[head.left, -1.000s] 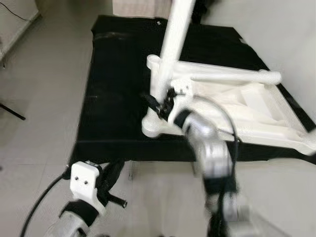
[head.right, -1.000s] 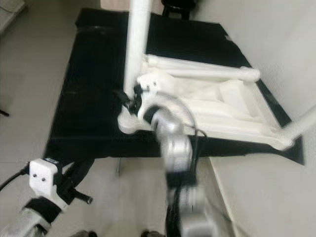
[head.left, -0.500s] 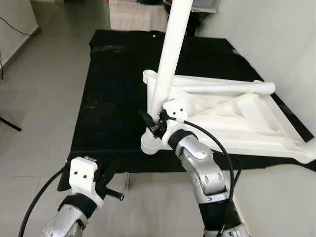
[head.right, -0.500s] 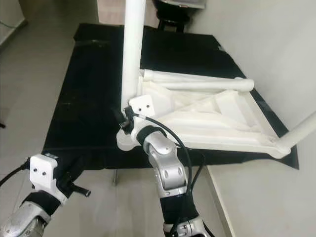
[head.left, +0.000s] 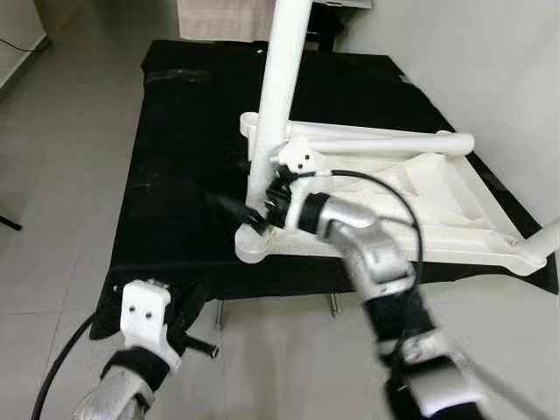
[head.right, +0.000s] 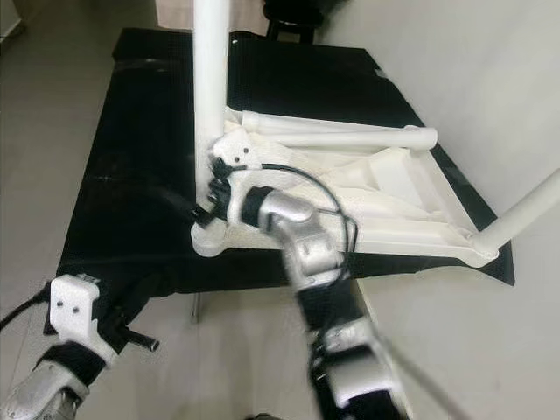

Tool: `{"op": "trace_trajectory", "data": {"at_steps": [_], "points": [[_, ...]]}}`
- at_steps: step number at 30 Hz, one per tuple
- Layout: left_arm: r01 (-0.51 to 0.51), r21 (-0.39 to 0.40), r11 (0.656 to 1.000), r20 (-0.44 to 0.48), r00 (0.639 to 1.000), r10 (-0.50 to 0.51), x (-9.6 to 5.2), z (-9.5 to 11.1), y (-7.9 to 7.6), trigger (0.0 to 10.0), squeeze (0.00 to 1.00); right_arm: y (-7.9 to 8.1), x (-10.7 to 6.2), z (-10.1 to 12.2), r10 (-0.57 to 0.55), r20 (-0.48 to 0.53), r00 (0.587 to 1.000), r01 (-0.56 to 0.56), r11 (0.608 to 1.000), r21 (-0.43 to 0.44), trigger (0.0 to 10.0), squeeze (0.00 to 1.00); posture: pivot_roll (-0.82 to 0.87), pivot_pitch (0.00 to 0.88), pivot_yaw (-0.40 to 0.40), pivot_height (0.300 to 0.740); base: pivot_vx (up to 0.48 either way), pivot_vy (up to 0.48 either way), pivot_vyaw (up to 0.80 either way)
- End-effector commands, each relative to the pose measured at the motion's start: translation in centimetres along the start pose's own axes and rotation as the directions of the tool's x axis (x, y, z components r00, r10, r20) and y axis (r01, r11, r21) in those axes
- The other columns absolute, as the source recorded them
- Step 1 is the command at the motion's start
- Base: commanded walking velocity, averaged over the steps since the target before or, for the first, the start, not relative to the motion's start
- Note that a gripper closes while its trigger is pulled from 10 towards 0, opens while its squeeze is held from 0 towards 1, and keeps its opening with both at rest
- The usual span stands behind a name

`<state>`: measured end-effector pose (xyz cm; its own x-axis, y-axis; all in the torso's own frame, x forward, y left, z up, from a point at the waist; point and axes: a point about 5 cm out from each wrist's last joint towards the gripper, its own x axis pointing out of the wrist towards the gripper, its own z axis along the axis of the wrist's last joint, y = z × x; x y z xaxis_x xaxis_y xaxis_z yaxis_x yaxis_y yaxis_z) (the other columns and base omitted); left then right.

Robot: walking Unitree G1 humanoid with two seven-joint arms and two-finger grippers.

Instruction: Building children table

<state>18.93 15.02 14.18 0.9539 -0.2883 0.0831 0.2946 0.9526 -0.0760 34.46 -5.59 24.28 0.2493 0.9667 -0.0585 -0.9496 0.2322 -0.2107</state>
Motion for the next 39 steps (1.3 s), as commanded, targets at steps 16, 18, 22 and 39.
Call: {"op": "trace_trajectory", "data": {"at_steps": [16, 18, 22, 39], "points": [[0.012, -0.017, 1.000, -0.032, 0.999, -0.013, -1.6, 0.7, -1.5, 10.0, 0.00, 0.1, 1.9, 2.4, 0.442, 0.050, 0.895, -0.439, 0.896, -0.067, 0.0, 0.00, -0.01, 0.256, -0.156, 0.740, 0.000, 0.000, 0.00], [0.015, -0.018, 1.000, -0.036, 0.999, -0.015, -1.7, 0.7, -1.5, 10.0, 0.00, -0.2, 1.7, 2.4, 0.460, 0.053, 0.886, -0.456, 0.887, -0.072, 0.0, 0.00, -0.01, 0.254, -0.154, 0.740, 0.000, 0.000, 0.00], [0.016, -0.020, 1.000, -0.040, 0.999, -0.017, -1.7, 0.6, -1.5, 10.0, 0.00, -0.5, 1.3, 2.5, 0.464, 0.052, 0.884, -0.460, 0.885, -0.079, 0.0, 0.00, -0.02, 0.248, -0.148, 0.740, 0.000, 0.000, 0.00], [0.005, -0.014, 1.000, -0.029, 1.000, -0.005, -0.1, 0.1, 0.1, 10.0, 0.00, 4.9, -3.7, -9.1, -0.649, -0.344, 0.678, 0.730, 0.647, 0.220, 0.0, 0.00, -0.12, 0.175, -0.138, 0.740, 0.000, 0.000, 0.00]]}}
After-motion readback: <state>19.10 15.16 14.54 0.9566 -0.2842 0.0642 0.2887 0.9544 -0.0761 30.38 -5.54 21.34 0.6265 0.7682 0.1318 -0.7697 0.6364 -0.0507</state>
